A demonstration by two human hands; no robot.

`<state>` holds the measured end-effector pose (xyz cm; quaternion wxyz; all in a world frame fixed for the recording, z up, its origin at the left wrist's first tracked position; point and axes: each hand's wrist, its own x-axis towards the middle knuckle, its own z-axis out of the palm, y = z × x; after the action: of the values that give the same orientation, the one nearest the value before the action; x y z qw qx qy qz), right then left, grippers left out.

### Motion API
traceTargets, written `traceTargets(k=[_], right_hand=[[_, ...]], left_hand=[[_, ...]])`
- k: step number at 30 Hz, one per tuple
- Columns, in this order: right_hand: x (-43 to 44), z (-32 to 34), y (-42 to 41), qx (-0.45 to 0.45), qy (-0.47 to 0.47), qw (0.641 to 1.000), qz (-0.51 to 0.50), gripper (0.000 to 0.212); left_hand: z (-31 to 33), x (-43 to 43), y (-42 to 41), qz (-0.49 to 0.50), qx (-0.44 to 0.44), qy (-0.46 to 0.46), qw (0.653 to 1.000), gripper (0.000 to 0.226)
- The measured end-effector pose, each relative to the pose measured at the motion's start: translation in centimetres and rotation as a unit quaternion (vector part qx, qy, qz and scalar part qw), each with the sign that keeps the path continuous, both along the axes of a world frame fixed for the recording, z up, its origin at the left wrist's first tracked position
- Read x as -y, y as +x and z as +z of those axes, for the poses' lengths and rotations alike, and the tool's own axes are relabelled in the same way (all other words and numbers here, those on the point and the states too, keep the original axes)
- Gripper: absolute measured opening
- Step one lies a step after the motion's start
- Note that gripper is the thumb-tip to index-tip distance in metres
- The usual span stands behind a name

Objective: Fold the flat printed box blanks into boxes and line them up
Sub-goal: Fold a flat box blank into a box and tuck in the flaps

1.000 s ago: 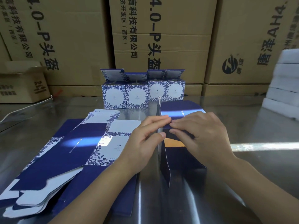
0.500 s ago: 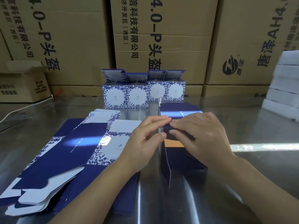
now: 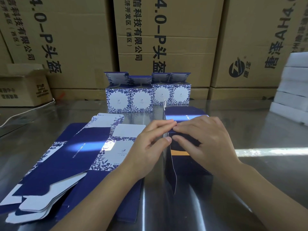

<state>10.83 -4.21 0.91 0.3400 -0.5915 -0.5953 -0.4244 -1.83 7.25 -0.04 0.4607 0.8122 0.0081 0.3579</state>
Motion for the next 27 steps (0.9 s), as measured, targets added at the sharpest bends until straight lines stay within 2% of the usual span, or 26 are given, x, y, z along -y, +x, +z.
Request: traceTargets(k=[7, 14, 18, 23, 27], right_hand=[[-0.3, -0.1, -0.6, -0.035, 0.018, 0.999, 0.003, 0.021], [-0.6, 0.2, -0.8, -0.043, 0.042, 0.998, 0.021, 0.006], [-0.2, 0.8, -0.7, -0.033, 0.006, 0.999, 0.008, 0.005], [1.0, 1.9, 0.1, -0.087, -0.094, 0.991, 0.031, 0.016], [1.4, 2.1, 0.2, -0.106, -0.108, 0.988, 0.034, 0.017]], left_hand=[[0.0, 0.1, 0.0, -0.003, 0.003, 0.006, 1.000, 0.043], [0.2, 0.0, 0.0, -0.005, 0.003, 0.008, 1.000, 0.042], [0.2, 0.0, 0.0, -0.007, 0.005, 0.009, 1.000, 0.042], [0.1, -0.1, 0.0, -0.003, -0.002, 0.028, 1.000, 0.041], [0.1, -0.1, 0.0, 0.000, -0.004, 0.034, 0.999, 0.040]])
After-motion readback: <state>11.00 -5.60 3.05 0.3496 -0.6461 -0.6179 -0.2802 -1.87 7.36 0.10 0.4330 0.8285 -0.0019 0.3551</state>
